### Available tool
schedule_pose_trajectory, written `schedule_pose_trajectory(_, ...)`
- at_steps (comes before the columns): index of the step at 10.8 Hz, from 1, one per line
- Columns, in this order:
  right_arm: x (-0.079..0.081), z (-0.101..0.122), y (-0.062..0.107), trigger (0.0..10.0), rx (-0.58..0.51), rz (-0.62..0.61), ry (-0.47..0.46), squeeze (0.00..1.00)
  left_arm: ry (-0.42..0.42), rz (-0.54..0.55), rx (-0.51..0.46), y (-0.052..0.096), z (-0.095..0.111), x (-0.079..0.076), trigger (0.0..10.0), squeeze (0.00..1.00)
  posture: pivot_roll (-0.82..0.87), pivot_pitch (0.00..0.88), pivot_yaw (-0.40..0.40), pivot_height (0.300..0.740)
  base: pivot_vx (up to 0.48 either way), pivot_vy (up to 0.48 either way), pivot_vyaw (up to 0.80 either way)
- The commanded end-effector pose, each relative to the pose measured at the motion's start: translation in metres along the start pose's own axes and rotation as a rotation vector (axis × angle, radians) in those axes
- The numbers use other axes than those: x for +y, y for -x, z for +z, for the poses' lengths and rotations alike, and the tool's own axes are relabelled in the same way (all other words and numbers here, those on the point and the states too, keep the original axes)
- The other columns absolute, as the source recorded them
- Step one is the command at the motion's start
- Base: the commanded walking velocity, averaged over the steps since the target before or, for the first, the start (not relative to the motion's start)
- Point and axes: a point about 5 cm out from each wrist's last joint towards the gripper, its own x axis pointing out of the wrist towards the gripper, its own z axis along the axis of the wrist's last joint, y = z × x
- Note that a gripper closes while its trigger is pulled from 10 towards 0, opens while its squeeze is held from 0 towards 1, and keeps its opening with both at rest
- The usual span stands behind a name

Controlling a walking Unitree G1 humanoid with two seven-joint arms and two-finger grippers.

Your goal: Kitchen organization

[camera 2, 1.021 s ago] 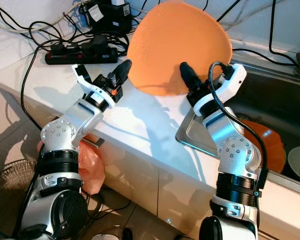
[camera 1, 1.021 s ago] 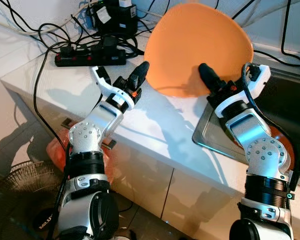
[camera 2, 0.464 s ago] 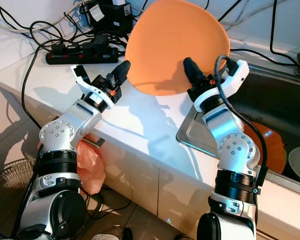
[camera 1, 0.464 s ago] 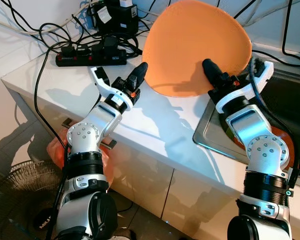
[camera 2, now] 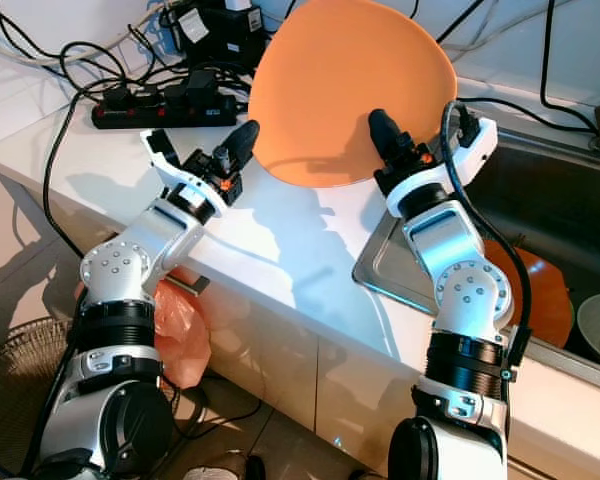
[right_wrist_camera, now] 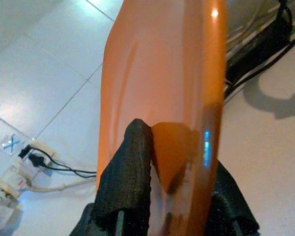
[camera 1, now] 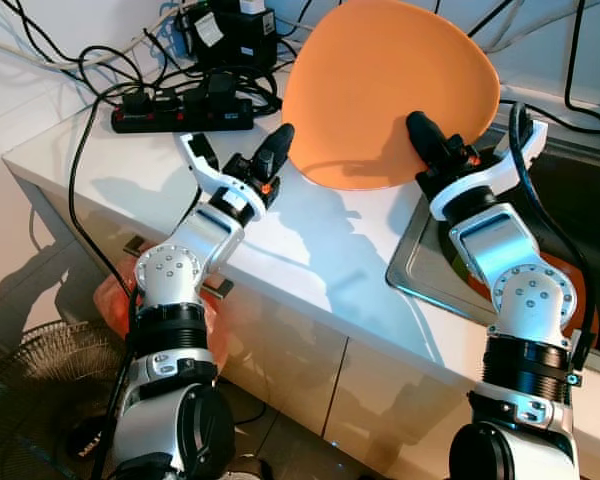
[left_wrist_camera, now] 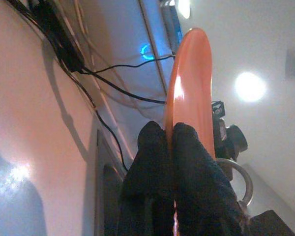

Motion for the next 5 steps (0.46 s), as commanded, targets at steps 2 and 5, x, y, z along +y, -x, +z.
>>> schedule_pose_trajectory(2, -0.013, 0.011, 0.003, 0.0, -0.061, -0.098, -0.001, 0.0, -0.014, -0.052, 0.013, -0.003, -0.004, -0.01, 10.0, 1.0, 0.06, 0.056, 0.028, 0.74, 0.0, 0.0, 0.0)
schedule_pose_trajectory(5, -0.014, 0.013, 0.003, 0.0, -0.079, -0.123, -0.005, 0.0, -0.073, -0.018, 0.052, -0.002, -0.014, -0.007, 10.0, 1.0, 0.06, 0.058, 0.026, 0.74, 0.0, 0.0, 0.0)
